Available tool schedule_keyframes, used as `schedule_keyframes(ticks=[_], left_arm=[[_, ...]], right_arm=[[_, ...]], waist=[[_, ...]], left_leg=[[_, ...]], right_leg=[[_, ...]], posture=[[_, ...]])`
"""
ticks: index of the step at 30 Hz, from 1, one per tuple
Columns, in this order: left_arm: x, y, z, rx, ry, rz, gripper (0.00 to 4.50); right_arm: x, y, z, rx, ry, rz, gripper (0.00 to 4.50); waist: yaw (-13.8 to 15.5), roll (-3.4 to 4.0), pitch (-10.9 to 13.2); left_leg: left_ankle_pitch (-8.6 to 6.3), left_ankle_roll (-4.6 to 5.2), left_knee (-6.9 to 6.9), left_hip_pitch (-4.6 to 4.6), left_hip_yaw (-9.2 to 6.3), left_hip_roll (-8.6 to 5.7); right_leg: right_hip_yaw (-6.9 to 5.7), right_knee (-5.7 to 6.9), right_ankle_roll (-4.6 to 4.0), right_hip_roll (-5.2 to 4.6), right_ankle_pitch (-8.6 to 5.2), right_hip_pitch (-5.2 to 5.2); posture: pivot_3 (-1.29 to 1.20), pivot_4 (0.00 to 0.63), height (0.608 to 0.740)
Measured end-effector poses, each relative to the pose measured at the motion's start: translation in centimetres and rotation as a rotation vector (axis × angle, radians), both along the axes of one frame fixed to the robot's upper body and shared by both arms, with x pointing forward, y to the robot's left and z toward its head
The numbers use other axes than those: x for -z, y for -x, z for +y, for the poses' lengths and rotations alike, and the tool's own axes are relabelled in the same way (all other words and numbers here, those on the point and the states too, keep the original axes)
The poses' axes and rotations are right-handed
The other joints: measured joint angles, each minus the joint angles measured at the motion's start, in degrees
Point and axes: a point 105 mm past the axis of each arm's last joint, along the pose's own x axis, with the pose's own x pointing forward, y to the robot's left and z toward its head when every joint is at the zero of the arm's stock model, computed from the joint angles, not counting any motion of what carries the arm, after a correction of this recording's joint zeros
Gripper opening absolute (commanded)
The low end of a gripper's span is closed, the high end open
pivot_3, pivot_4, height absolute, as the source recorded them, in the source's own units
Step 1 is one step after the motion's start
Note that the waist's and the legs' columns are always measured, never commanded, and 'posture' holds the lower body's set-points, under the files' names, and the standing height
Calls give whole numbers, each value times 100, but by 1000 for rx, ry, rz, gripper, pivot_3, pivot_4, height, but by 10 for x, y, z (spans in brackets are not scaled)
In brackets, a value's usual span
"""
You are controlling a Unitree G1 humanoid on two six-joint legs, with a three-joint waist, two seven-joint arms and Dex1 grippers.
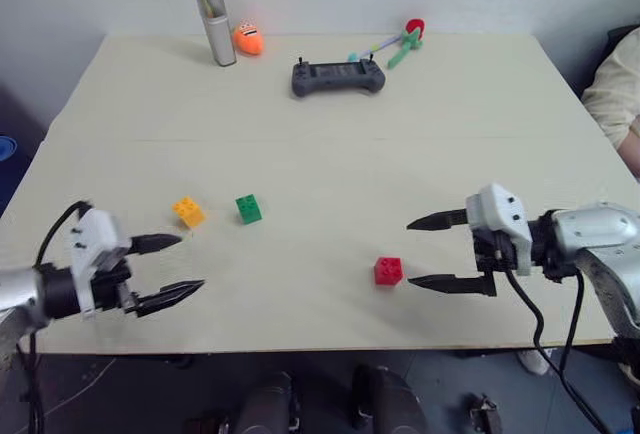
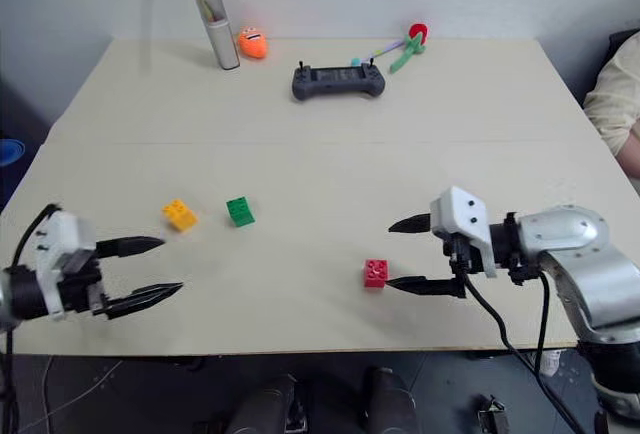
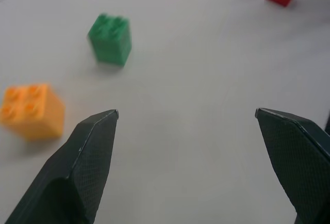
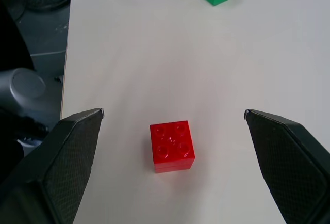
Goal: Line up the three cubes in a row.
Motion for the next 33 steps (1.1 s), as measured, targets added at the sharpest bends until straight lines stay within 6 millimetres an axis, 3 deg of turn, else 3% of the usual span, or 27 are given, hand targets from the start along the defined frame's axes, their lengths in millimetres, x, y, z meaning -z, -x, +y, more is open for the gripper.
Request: schedule_keyframes(ticks=[4,8,11,18,23,28,33], left_arm=[[-15,-9,5,-50,-1,-74,4500],[-35,-38,-28,105,-18,-156,4500],[-41,-61,-40,174,-60,-177,4500],[-22,-122,-57,274,-193,-94,4500],[7,-141,-68,337,-252,2,4500],[5,-162,-79,339,-271,-10,4500],[19,-165,-85,381,-276,35,2933]], right_arm=[[-12,-3,-4,58,-57,2,4480],[-27,-5,2,47,-94,-32,4480],[-32,-4,5,37,-104,-38,4480],[-37,-5,17,17,-122,-58,4480],[-31,1,27,-2,-119,-45,4480],[-32,6,32,-6,-129,-61,4480],[-30,7,33,9,-134,-62,4500]], waist=[[115,0,0],[150,0,0],[114,-1,-2],[108,-6,-3],[114,-10,-2],[129,-17,0],[116,-19,0]], left_leg=[[-14,-18,0,1,-3,-3],[-14,-18,0,-2,-3,-10],[-4,-2,-5,-3,10,-8],[4,13,-6,-4,55,-9],[4,19,0,-10,57,-10],[7,26,6,-11,54,-15],[8,30,6,-12,54,-17]], right_leg=[[2,-14,-4,-9,2,-2],[0,-12,-3,-13,5,-4],[-1,12,-2,6,6,-10],[-21,24,2,45,7,-28],[-22,24,5,44,8,-33],[-24,28,10,35,11,-30],[-25,27,13,33,13,-31]], posture=[[0,150,740],[0,150,740],[0,150,740],[0,150,740],[0,150,740],[0,150,740],[0,150,740]])
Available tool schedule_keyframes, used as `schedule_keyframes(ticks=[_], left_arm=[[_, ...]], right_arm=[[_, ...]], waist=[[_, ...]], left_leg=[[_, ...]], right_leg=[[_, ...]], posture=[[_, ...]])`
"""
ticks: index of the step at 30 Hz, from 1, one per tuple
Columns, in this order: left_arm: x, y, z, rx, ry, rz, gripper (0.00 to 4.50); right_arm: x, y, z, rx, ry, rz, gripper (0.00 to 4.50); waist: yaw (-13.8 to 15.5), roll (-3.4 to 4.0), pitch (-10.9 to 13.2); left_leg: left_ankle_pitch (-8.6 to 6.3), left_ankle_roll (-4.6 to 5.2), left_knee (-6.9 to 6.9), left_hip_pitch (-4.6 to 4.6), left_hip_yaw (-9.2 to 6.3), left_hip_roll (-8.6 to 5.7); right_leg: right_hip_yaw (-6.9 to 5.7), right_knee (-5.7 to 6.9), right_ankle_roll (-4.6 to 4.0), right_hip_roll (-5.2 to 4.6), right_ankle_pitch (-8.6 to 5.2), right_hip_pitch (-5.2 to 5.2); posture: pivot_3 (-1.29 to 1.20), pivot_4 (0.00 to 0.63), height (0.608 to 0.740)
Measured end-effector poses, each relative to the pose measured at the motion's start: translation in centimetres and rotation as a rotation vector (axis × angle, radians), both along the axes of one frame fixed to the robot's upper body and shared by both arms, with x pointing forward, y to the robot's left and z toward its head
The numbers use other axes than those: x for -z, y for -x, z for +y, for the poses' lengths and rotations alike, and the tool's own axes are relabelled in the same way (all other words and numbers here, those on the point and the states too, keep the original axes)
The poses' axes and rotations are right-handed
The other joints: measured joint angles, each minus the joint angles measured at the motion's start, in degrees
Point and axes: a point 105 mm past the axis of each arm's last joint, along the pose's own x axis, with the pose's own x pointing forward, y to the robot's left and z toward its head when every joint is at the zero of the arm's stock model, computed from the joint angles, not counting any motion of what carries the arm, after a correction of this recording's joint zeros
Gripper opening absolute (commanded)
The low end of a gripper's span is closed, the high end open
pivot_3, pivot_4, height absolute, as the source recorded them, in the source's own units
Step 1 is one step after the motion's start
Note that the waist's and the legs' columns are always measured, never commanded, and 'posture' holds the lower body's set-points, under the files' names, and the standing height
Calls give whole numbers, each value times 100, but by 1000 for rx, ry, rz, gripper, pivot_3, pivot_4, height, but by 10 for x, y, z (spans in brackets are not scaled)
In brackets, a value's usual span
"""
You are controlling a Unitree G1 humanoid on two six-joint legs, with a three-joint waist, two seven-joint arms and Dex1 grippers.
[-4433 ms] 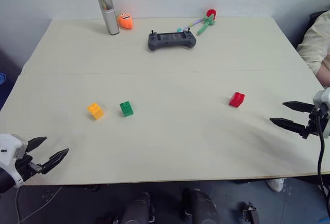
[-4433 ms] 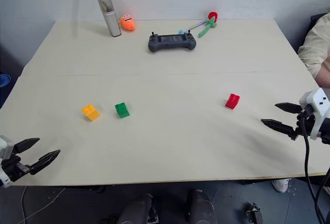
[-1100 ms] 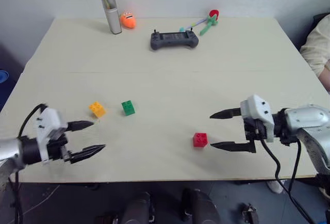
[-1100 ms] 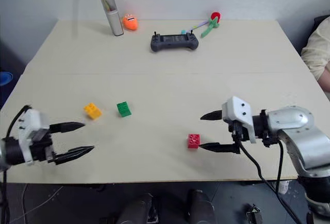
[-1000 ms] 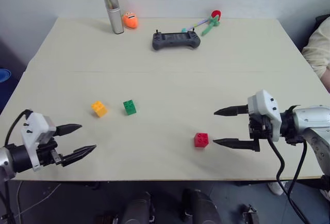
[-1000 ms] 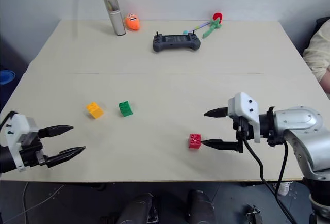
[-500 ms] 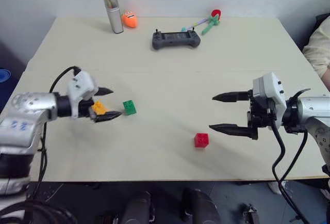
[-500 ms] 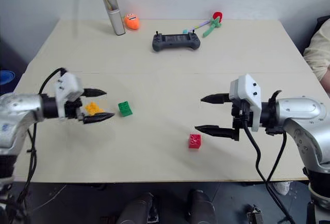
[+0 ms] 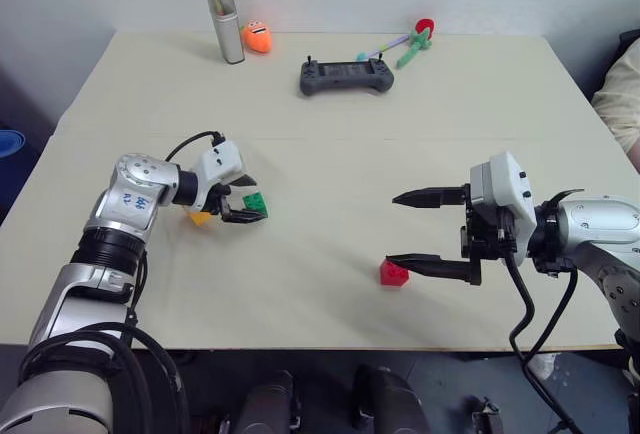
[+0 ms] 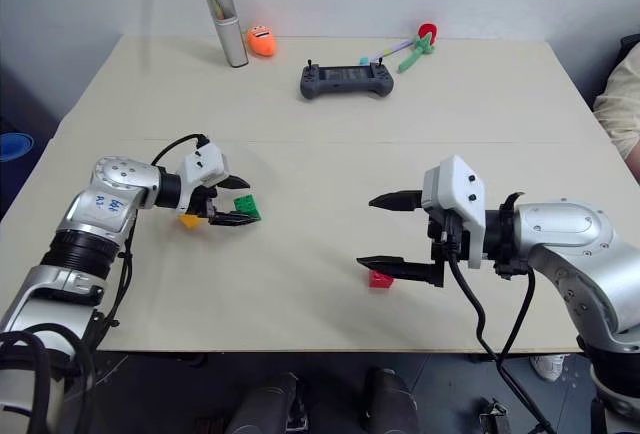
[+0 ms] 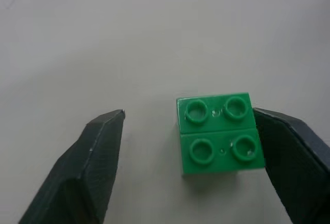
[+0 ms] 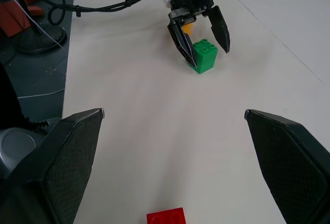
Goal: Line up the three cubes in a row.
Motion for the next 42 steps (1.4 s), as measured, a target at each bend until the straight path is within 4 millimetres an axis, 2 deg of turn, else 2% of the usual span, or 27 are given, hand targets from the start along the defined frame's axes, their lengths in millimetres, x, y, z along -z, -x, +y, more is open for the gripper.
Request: schedule_keyframes(ticks=[4,5,10,13,16,20,25,31,39,41,42], left_arm=[[3,3,0,16,-7,46,1683],[2,4,-1,22,-7,52,1499],[-12,14,-16,123,2,30,1533],[-17,33,-34,248,11,9,1533],[-11,62,-55,389,-6,20,1533],[3,82,-78,487,-46,27,1533],[19,84,-93,475,-57,41,1533],[21,86,-111,461,-23,45,1533],[25,81,-115,389,-19,43,1533],[24,81,-116,384,-17,42,2254],[23,82,-116,381,-16,45,2473]], right_arm=[[0,-1,0,8,-3,-3,4500],[0,-1,0,9,-3,-4,4500],[0,-2,-2,12,3,-4,4500],[5,1,-5,3,25,13,4500],[22,11,-15,-27,88,82,4500],[31,13,-23,-22,116,104,4500],[32,12,-30,6,111,100,4500],[38,13,-33,31,115,117,4500],[42,13,-34,50,115,127,4500],[42,13,-34,51,115,126,4500],[42,13,-34,52,115,125,4500]], waist=[[-7,-1,0],[-6,-1,0],[5,-1,1],[-1,-1,1],[4,-1,1],[5,-1,1],[16,-1,1],[14,-1,1],[16,-1,1],[16,-1,1],[16,-1,1]], left_leg=[[0,0,0,0,0,1],[0,0,1,0,0,1],[0,1,9,-6,-12,0],[0,2,12,-8,-21,0],[-1,1,14,-9,-35,0],[-1,2,37,-7,-41,1],[-2,3,38,-11,-48,2],[-2,4,43,-12,-49,2],[-2,4,43,-12,-51,3],[-2,4,43,-12,-52,3],[-2,4,43,-12,-52,3]], right_leg=[[0,1,0,0,0,-1],[1,0,0,-1,0,0],[4,-1,0,-6,0,4],[13,-2,0,-10,0,8],[16,-11,0,-10,0,20],[17,3,0,-12,0,28],[15,0,0,-20,0,29],[13,3,0,-19,0,30],[13,1,0,-21,0,31],[13,1,0,-23,0,30],[13,1,0,-23,0,31]], posture=[[0,150,740],[0,150,740],[0,150,740],[0,150,740],[0,150,740],[0,150,740],[0,150,740],[0,150,740],[0,150,740],[0,150,740],[0,150,740]])
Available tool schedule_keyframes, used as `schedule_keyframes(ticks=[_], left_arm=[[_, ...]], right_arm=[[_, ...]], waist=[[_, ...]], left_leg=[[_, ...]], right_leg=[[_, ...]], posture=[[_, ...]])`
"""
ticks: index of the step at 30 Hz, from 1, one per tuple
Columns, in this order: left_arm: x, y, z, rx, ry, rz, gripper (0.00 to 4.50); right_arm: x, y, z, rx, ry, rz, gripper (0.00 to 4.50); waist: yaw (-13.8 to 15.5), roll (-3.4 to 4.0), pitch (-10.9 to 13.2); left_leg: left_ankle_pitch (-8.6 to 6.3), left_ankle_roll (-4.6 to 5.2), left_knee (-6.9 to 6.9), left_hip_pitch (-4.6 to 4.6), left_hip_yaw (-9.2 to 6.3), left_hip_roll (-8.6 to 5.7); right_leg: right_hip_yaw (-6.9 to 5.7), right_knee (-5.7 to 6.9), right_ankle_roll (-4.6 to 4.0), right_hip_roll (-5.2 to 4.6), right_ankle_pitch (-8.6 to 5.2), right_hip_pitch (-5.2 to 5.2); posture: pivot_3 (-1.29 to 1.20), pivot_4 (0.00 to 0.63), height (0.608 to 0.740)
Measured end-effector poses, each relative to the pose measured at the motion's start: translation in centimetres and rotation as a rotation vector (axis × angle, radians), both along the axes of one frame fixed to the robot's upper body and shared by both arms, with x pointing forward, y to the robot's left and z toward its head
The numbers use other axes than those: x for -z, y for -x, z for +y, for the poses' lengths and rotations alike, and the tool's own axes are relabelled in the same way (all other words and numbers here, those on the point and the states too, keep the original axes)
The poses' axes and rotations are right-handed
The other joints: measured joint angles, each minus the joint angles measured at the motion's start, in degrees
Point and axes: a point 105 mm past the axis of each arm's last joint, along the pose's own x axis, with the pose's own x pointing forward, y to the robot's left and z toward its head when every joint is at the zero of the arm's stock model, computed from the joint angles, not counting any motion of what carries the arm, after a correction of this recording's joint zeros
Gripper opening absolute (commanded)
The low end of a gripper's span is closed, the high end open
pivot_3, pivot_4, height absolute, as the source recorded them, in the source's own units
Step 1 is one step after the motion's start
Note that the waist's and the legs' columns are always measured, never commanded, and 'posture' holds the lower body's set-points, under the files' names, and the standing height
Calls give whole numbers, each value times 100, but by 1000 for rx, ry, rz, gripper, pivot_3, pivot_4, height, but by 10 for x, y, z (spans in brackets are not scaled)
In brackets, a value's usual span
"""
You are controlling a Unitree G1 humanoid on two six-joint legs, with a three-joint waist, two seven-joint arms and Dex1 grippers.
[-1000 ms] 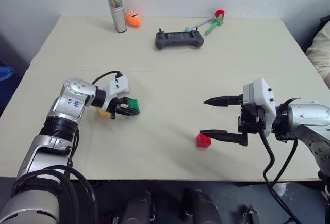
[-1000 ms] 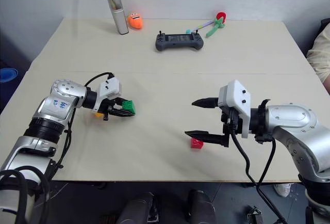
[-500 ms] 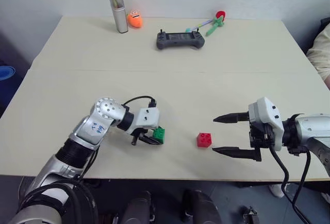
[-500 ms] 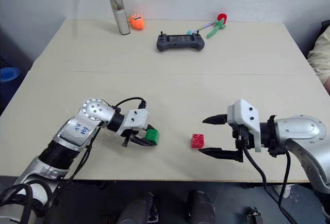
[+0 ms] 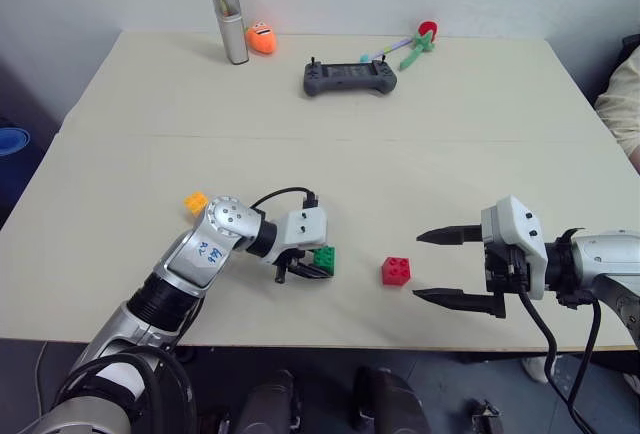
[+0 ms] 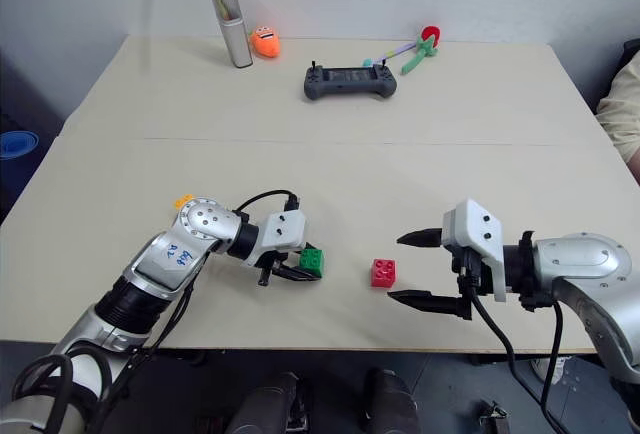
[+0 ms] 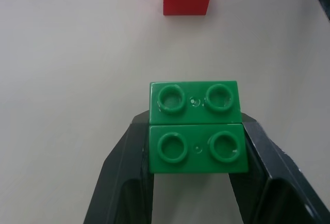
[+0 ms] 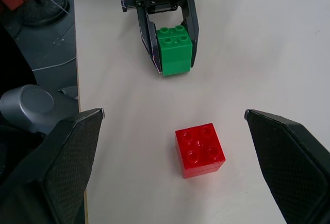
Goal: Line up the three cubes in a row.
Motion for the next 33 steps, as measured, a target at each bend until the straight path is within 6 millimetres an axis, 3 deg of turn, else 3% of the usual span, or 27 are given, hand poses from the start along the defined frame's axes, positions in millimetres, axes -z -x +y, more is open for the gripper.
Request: schedule_keyframes(ticks=[4,7,11,16,18,21,27,30,33], left_arm=[[-2,3,0,-16,16,45,3584],[-17,5,11,-64,57,67,4433],[-35,9,49,-192,112,96,4473],[-46,15,122,-443,151,99,4473],[-46,16,157,-580,170,63,4473],[-33,25,224,-852,165,24,4473],[-23,30,263,-1011,154,-49,4473],[-26,24,264,-1011,171,-75,4473],[-39,4,250,-945,195,-105,4473]], right_arm=[[-1,-1,0,1,-3,-5,4500],[-3,-2,2,-3,-13,-12,4500],[-4,-4,2,-7,-18,-16,4500],[-5,-10,2,-20,-23,-16,4500],[-10,-11,4,-38,-28,-36,4500],[-15,-16,1,-34,-38,-48,4500],[-22,-18,5,-56,-48,-57,4500],[-23,-20,3,-49,-56,-41,4500],[-25,-21,4,-54,-67,-42,4500]], waist=[[-1,0,0],[-9,0,0],[-49,1,0],[-48,1,0],[-41,1,0],[-28,1,0],[6,1,0],[-9,1,0],[4,1,0]], left_leg=[[0,0,1,0,0,0],[0,-1,0,1,-1,3],[-5,-11,-2,3,0,11],[-8,-16,-1,6,0,15],[-9,-16,-2,8,0,15],[-14,-19,-5,8,-1,16],[-25,-22,-7,7,-8,10],[-27,-25,-13,6,-5,10],[-26,-24,-15,6,-4,8]], right_leg=[[0,0,0,1,0,0],[1,0,0,-2,0,0],[5,-2,-2,-1,-1,-1],[4,-4,-7,0,-4,0],[5,-7,-7,-4,-4,1],[4,-9,-7,-6,-4,0],[3,-31,-7,-28,-4,-2],[4,-31,-7,-29,-4,-9],[1,-15,-7,-29,-4,-8]], posture=[[0,150,740],[0,150,740],[0,150,740],[0,150,740],[0,150,740],[0,150,740],[0,150,740],[0,150,740],[0,150,740]])
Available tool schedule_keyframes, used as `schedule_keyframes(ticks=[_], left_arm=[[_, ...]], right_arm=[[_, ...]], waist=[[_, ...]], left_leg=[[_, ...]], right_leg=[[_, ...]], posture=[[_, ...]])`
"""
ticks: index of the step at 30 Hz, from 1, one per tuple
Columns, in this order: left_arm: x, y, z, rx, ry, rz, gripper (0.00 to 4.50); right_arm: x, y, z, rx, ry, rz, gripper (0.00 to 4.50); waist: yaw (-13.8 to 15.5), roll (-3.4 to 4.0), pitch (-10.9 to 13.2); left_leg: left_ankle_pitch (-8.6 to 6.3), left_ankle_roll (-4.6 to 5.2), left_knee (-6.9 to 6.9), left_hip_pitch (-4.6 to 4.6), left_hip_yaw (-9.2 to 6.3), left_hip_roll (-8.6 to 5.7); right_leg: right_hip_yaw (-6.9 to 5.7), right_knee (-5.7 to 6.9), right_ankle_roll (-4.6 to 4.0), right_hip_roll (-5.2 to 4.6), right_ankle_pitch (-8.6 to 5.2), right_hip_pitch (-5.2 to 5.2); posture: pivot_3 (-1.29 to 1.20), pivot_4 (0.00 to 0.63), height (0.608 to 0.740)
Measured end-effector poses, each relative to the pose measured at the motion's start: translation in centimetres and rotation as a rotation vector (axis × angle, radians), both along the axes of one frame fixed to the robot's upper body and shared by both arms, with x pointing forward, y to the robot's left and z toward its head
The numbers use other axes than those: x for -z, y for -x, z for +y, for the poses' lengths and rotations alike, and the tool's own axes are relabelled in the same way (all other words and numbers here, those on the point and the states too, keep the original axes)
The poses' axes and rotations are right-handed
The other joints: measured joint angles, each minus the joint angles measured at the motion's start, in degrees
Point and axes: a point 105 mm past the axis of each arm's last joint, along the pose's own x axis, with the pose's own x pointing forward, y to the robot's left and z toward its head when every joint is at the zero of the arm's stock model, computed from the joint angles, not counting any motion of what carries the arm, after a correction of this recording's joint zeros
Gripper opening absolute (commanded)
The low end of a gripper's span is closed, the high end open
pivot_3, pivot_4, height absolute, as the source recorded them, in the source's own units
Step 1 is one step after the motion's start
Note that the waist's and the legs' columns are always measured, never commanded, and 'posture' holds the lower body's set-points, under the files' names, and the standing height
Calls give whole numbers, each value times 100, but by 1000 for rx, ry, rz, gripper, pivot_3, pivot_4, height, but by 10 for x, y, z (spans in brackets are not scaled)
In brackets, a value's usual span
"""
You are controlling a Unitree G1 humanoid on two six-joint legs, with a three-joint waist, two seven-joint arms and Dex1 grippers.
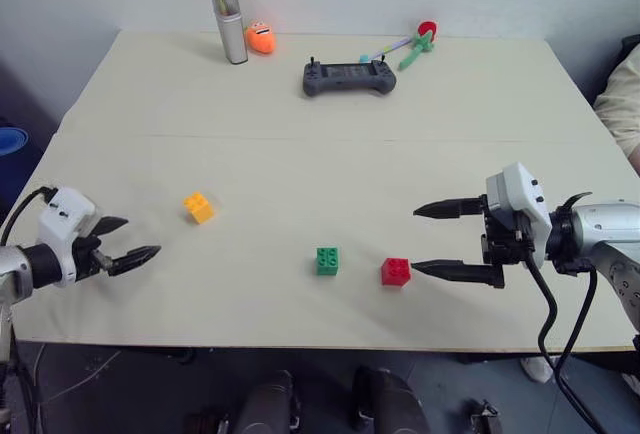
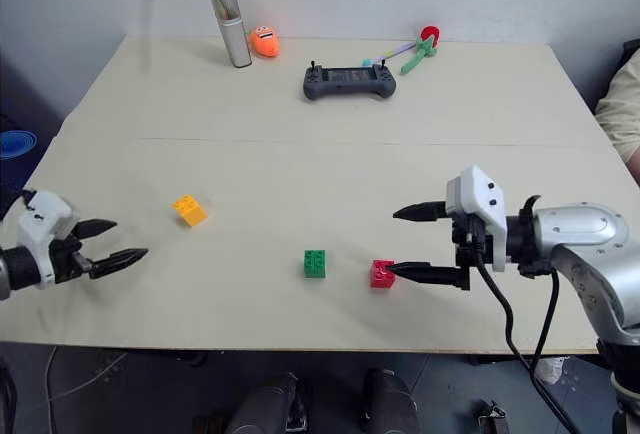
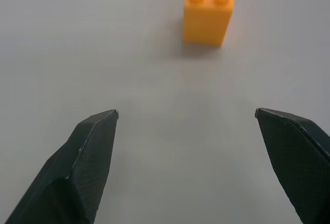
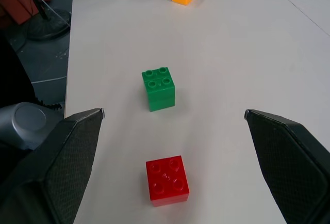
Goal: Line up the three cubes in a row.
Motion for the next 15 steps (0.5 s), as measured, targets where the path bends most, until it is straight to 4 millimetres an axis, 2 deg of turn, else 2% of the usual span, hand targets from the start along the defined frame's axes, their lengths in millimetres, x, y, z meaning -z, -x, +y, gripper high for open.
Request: schedule_keyframes(ticks=[3,10,15], left_arm=[[-5,-18,-14,57,-12,-9,4473],[7,-53,-33,93,-34,32,4473],[19,-63,-38,100,-46,64,3401]], right_arm=[[2,0,0,5,-3,11,4500],[9,2,-1,27,8,5,4500],[10,4,0,30,12,0,4500]], waist=[[-25,0,0],[-30,-1,0],[-30,-2,-1]], left_leg=[[2,4,-1,0,12,-2],[6,10,-1,1,35,2],[7,12,0,1,42,3]], right_leg=[[2,10,0,8,0,-3],[-6,14,1,36,0,-10],[-5,16,2,37,1,-14]], posture=[[0,150,740],[0,150,740],[0,150,740]])
